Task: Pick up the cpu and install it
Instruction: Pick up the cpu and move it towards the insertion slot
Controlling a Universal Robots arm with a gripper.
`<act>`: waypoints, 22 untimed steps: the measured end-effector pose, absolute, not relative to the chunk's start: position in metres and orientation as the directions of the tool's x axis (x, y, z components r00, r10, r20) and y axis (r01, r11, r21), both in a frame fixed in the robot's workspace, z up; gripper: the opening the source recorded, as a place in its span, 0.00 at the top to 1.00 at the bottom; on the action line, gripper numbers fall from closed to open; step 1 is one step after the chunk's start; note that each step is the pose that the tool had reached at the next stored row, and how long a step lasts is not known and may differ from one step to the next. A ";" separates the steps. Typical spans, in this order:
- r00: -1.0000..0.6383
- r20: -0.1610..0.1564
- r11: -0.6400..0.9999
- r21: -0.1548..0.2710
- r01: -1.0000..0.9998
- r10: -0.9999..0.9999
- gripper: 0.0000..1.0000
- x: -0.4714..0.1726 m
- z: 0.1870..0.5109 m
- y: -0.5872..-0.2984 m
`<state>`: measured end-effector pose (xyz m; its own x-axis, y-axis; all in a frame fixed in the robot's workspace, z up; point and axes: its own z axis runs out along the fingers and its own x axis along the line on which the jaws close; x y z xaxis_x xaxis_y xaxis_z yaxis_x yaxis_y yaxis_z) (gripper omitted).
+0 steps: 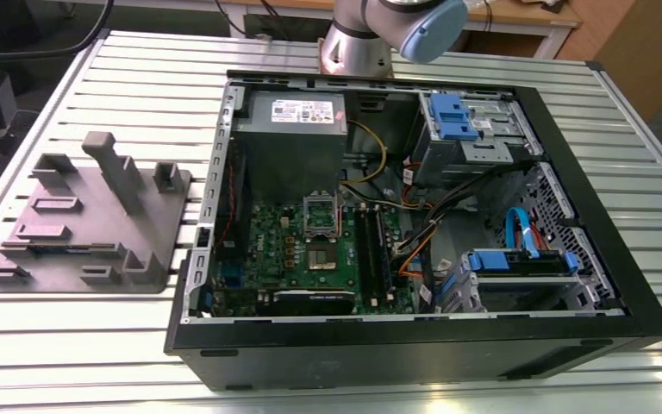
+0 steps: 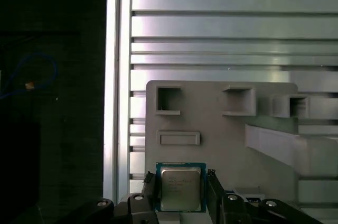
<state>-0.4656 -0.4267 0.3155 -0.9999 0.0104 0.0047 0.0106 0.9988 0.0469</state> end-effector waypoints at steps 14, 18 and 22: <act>-1.000 0.005 0.999 0.047 0.011 0.010 0.53 -0.466 0.318 -0.427; -1.000 0.005 0.999 0.047 0.011 0.010 0.53 -0.466 0.322 -0.427; -1.000 0.004 0.999 0.047 0.011 0.010 0.53 -0.466 0.329 -0.427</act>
<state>-0.4656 -0.4267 0.3294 -0.9999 0.0103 0.0041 0.0105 0.9988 0.0470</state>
